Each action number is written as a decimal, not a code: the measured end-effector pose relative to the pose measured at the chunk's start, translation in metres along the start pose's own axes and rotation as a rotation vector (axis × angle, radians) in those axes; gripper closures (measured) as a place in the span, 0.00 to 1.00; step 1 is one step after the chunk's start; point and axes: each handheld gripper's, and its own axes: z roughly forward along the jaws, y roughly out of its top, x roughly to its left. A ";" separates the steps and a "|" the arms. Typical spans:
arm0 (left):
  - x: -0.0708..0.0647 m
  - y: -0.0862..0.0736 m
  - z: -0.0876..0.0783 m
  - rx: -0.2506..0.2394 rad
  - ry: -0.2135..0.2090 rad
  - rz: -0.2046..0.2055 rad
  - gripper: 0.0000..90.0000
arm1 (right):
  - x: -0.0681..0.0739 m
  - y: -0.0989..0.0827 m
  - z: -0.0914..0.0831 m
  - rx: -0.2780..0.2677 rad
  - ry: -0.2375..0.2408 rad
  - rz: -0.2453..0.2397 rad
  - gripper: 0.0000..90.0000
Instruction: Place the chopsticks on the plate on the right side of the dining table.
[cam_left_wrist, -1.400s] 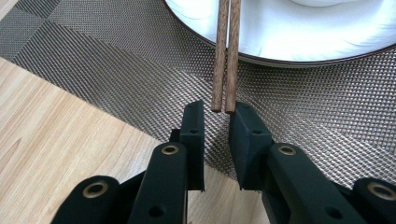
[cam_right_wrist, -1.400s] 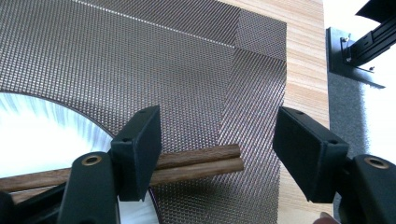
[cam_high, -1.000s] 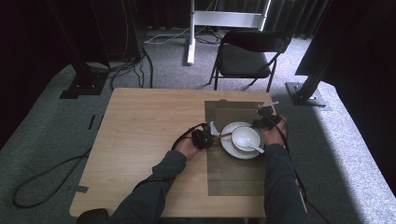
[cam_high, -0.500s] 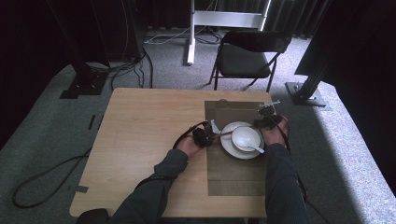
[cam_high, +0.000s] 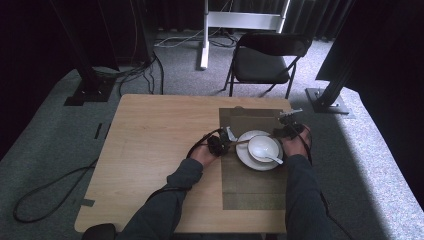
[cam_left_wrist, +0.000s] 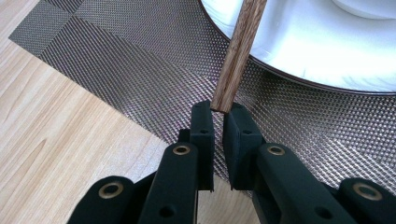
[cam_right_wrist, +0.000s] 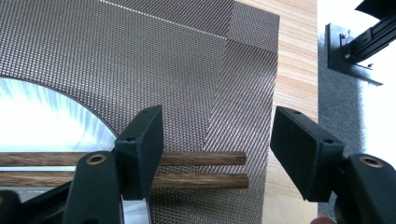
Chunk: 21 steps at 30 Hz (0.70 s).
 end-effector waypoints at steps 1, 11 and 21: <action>0.000 0.000 0.001 0.000 0.001 -0.002 0.92 | 0.000 0.000 0.000 0.002 -0.001 -0.002 0.38; 0.000 0.001 0.004 -0.001 0.003 -0.013 0.94 | 0.000 -0.002 -0.001 0.000 0.001 -0.003 0.38; 0.001 0.003 0.005 0.000 0.002 -0.019 0.94 | -0.003 -0.006 -0.002 0.002 -0.003 0.002 0.38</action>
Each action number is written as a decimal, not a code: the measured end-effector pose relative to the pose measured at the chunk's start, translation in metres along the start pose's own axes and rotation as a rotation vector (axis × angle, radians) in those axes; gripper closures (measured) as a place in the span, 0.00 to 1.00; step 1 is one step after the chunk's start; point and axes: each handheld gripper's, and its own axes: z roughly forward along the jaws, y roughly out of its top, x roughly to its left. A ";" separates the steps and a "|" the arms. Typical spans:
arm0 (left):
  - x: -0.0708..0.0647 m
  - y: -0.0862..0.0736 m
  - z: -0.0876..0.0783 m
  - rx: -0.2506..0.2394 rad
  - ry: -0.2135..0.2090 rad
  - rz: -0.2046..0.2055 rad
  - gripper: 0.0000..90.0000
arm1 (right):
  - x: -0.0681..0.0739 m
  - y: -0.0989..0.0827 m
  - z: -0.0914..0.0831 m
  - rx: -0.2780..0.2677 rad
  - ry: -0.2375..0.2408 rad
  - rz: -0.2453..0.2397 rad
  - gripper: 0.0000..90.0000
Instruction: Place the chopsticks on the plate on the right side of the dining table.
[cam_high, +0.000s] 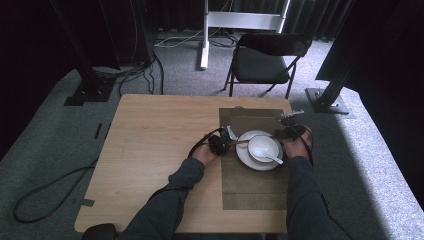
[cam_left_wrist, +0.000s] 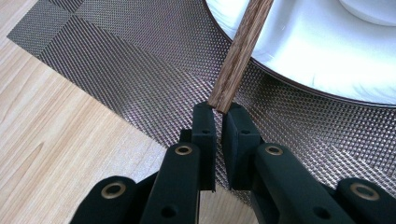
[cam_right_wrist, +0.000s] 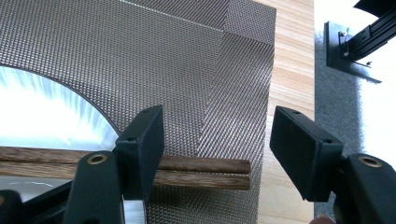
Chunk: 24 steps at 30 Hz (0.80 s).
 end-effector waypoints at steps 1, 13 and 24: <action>0.000 0.000 0.000 0.001 0.000 0.000 0.94 | 0.000 -0.001 0.000 0.000 0.000 0.002 0.38; -0.001 0.004 0.002 -0.004 -0.010 -0.012 0.93 | -0.005 -0.005 -0.005 -0.002 -0.004 0.007 0.39; -0.001 0.004 0.001 -0.006 -0.006 -0.013 0.91 | -0.005 -0.005 -0.005 -0.001 -0.003 0.008 0.39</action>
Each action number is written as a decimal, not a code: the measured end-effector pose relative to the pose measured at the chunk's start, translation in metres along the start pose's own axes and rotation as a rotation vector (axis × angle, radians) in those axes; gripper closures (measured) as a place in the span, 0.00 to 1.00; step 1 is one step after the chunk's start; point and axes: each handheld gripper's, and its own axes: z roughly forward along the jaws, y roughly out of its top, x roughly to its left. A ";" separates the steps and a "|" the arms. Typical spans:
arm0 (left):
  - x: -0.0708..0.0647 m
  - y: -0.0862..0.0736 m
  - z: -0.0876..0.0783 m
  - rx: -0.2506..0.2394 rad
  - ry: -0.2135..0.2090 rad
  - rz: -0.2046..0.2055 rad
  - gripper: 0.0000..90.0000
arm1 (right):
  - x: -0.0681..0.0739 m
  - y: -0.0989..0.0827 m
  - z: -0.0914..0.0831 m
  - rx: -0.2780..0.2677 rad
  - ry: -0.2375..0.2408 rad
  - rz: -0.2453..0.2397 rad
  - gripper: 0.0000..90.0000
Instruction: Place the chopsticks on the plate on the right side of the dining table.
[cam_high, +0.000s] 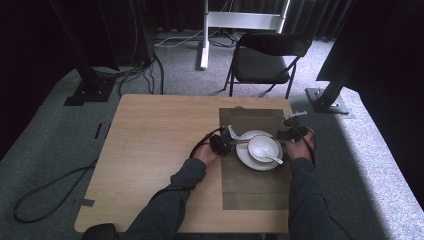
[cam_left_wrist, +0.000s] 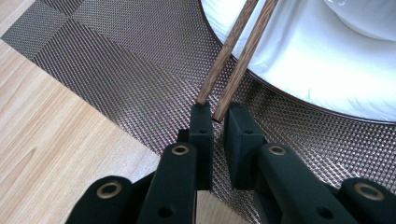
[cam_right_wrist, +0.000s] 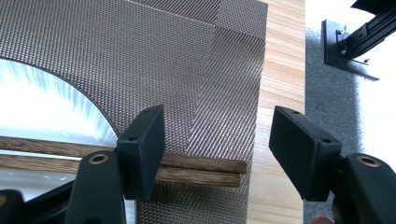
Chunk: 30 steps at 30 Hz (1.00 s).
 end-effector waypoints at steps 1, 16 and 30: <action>0.000 0.000 -0.001 0.000 0.002 0.001 0.91 | 0.000 0.000 0.000 0.001 0.000 -0.001 0.39; 0.006 0.001 -0.002 0.004 0.007 -0.008 0.91 | -0.001 -0.001 -0.001 0.012 0.000 -0.019 0.39; 0.007 0.005 -0.001 0.006 0.012 -0.006 0.91 | -0.005 -0.006 -0.002 0.024 -0.005 -0.019 0.39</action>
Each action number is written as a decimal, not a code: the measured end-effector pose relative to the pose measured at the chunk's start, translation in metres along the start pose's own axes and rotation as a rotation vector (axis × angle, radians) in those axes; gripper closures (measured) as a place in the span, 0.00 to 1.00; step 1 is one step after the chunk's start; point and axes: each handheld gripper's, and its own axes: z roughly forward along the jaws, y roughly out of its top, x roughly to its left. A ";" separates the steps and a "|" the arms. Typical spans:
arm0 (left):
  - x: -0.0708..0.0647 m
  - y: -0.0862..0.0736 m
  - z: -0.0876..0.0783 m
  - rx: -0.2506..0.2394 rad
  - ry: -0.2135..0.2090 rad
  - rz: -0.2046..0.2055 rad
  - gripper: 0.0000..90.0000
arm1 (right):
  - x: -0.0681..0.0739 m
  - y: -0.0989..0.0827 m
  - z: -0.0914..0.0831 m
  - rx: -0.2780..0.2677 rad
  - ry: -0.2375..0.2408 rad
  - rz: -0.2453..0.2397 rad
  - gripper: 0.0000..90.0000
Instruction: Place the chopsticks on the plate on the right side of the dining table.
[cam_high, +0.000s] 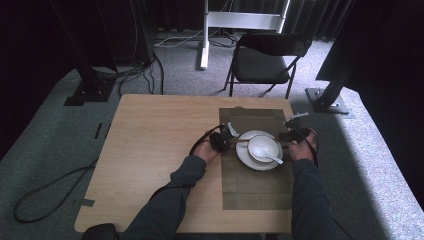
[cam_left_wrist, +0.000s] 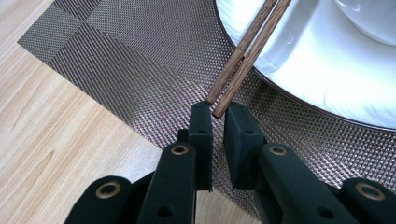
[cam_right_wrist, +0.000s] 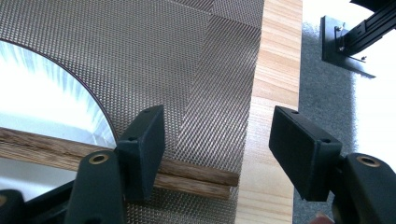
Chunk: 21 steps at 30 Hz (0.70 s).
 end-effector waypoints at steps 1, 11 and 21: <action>0.000 0.000 0.000 0.001 0.000 0.000 0.91 | 0.000 0.000 0.000 0.000 -0.001 -0.002 0.39; 0.002 0.002 0.001 0.008 0.006 -0.003 0.91 | 0.000 -0.001 -0.001 0.001 0.001 -0.006 0.40; 0.003 0.003 0.003 0.008 0.011 -0.015 0.91 | 0.002 -0.001 -0.001 0.005 0.002 -0.012 0.40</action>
